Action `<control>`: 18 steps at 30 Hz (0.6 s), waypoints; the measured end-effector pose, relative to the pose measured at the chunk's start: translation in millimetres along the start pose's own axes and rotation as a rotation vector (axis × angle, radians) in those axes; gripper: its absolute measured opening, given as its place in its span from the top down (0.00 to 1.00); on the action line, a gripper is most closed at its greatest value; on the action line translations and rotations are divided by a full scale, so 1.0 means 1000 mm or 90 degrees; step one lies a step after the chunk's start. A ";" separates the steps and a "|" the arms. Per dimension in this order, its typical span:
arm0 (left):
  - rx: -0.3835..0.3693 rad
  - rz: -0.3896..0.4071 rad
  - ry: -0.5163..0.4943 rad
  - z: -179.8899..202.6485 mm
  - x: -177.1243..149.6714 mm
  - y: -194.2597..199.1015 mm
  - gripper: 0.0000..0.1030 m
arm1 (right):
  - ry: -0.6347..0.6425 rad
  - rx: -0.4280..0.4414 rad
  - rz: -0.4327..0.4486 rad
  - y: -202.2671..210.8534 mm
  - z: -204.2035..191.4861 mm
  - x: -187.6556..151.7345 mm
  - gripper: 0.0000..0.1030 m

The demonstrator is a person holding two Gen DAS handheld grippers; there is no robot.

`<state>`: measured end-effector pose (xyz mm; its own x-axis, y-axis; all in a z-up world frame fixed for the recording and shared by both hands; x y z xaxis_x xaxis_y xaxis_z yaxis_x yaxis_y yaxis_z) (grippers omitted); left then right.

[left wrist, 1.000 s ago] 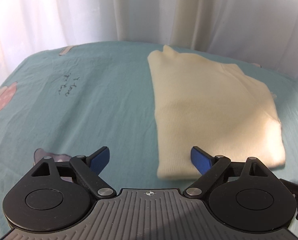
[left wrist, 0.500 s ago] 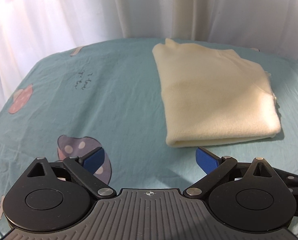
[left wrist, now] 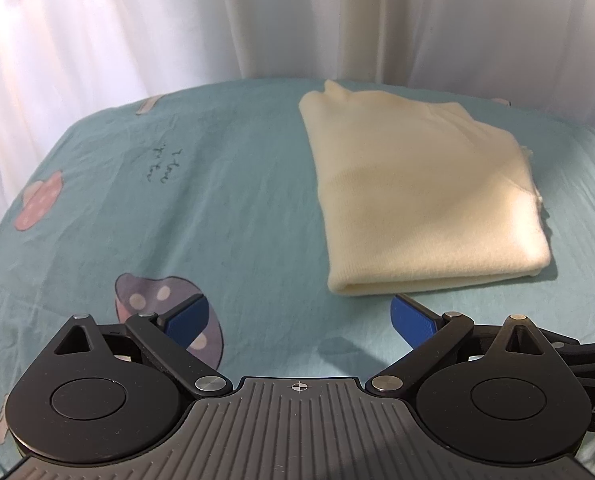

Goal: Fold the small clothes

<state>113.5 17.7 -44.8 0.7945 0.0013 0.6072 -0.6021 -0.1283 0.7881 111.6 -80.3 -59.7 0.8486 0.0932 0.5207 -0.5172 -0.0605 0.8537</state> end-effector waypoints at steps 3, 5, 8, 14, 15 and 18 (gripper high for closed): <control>0.002 -0.001 -0.001 0.001 0.000 0.000 0.02 | -0.005 -0.001 0.000 0.001 0.001 0.001 0.04; 0.002 -0.001 -0.002 0.000 0.000 0.000 0.02 | 0.000 -0.011 -0.001 0.000 0.001 0.001 0.04; 0.005 -0.004 -0.001 0.000 0.000 -0.001 0.02 | 0.002 -0.021 -0.003 -0.001 0.000 0.001 0.04; 0.010 -0.011 -0.003 -0.001 0.001 -0.005 0.02 | -0.010 -0.020 -0.006 -0.004 0.004 0.003 0.04; 0.010 -0.012 -0.003 -0.001 0.001 -0.005 0.02 | -0.012 -0.021 -0.006 -0.004 0.005 0.003 0.04; 0.009 -0.014 -0.002 -0.002 0.001 -0.005 0.02 | -0.017 -0.024 -0.007 -0.005 0.007 0.003 0.04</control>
<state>117.5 20.4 -48.1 0.8074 0.0010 0.5899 -0.5839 -0.1418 0.7994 117.7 -86.3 -62.2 0.8564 0.0668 0.5119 -0.5116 -0.0224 0.8589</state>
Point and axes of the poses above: each gripper's, at about its wrist camera, not at the fingertips, and y roughly against the way its jaws point, z to its right, x to its top, the point moved 2 cm from there along -y, roughly the way its jaws point, and after that the axes turned 2 degrees about y, right-handed, at the moved point
